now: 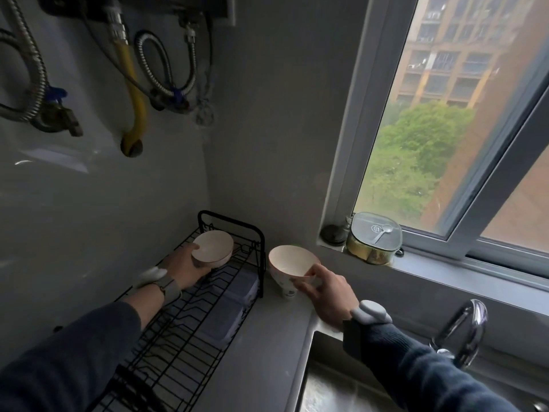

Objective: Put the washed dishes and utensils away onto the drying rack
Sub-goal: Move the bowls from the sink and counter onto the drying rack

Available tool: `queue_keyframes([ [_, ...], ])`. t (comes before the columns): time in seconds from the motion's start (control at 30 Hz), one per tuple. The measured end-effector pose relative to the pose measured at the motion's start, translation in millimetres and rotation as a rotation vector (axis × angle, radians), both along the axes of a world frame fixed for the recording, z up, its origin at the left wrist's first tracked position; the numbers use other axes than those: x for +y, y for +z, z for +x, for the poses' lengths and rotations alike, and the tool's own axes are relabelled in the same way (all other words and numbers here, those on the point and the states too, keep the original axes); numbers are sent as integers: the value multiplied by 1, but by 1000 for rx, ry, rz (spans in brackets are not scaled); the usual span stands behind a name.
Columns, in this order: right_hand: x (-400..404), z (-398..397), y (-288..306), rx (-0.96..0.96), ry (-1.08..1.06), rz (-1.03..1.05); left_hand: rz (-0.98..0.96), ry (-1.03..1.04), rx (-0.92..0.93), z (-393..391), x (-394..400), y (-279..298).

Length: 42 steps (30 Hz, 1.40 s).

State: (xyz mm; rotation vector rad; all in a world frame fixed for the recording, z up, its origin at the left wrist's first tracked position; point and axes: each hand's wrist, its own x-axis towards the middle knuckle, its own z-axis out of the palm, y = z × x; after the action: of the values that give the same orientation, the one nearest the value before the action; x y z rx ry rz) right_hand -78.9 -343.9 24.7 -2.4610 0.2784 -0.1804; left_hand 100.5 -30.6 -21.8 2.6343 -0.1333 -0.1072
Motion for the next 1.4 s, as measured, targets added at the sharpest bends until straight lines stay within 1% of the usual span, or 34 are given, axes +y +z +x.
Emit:
queue_keyframes([
  [0.1,6,1,1,9,18,3,4,-24,-110,16,5,-14],
  [0.17,11,1,2,2,33,1,3,-81,-188,-1,-11,7],
  [0.23,14,1,3,-14,39,12,-74,-211,-261,-31,-37,39],
  [0.3,18,1,5,-12,53,16,-187,-366,-213,-53,-57,60],
  [0.37,21,1,6,-15,69,-5,-235,-516,-92,-72,-71,75],
  [0.43,24,2,7,-26,88,-47,-225,-592,-32,-82,-80,80],
  [0.47,25,2,8,-30,94,-61,-222,-589,-36,-86,-83,81],
  [0.53,26,2,10,-38,93,-63,-247,-553,-75,-89,-84,82],
  [0.6,25,2,9,-62,71,-50,-292,-504,-74,-89,-83,80],
  [0.77,29,1,6,-130,92,18,-309,-452,-146,-80,-73,73],
  [0.83,31,-1,10,-192,105,47,-337,-372,-190,-68,-63,72],
  [0.93,32,-5,11,-223,107,57,-391,-159,-224,-45,-41,63],
  [1.03,30,-13,4,-185,80,60,-337,-11,-243,-32,-22,55],
  [1.17,22,-22,-12,-85,66,53,-299,100,-199,-24,-6,39],
  [1.33,13,-35,-26,-6,23,32,-322,155,-97,-13,-2,24],
  [1.4,8,-39,-33,29,13,30,-325,151,-85,-8,-2,16],
])
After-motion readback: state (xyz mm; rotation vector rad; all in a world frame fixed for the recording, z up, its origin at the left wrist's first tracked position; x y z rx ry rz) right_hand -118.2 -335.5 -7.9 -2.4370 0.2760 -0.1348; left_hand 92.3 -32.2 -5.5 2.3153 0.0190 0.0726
